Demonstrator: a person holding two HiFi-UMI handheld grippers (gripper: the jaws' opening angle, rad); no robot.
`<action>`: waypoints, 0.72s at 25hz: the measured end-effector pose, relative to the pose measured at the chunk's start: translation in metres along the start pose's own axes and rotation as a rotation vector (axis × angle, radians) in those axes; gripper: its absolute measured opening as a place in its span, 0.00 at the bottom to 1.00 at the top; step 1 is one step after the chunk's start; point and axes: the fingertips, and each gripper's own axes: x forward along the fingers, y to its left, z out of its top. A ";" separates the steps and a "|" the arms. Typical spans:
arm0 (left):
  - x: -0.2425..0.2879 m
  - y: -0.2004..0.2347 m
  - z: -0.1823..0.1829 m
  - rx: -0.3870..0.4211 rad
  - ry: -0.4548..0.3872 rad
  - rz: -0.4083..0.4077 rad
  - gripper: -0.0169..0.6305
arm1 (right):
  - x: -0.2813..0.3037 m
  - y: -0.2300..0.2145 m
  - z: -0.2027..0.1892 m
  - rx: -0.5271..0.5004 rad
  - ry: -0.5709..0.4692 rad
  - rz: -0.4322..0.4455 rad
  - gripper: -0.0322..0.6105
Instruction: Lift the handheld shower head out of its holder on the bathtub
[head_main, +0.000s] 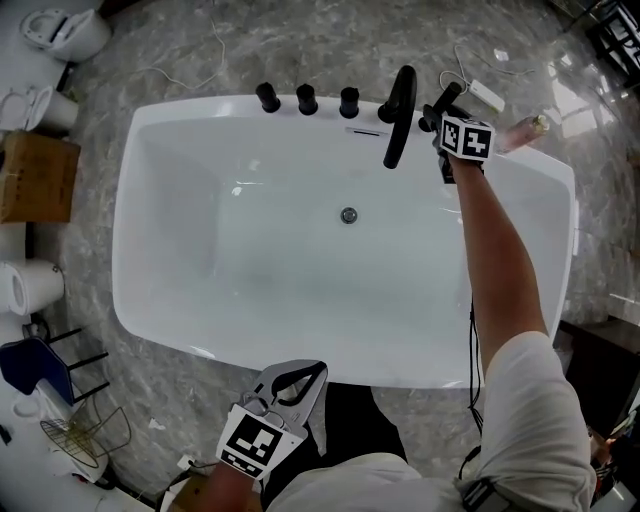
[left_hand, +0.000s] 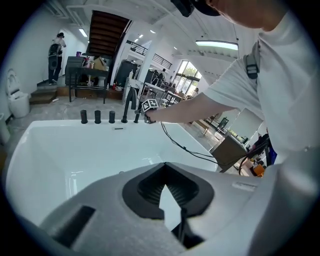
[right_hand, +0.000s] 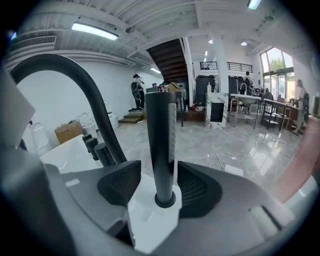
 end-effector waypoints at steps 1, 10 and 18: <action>-0.001 0.002 -0.003 -0.006 -0.001 0.003 0.04 | 0.002 0.000 0.001 0.007 -0.003 0.001 0.42; -0.005 0.011 -0.018 -0.044 0.002 0.034 0.04 | 0.006 -0.004 0.001 0.010 0.000 -0.015 0.28; -0.006 -0.002 -0.013 -0.022 -0.002 0.022 0.04 | -0.011 0.000 0.007 -0.011 -0.016 -0.027 0.28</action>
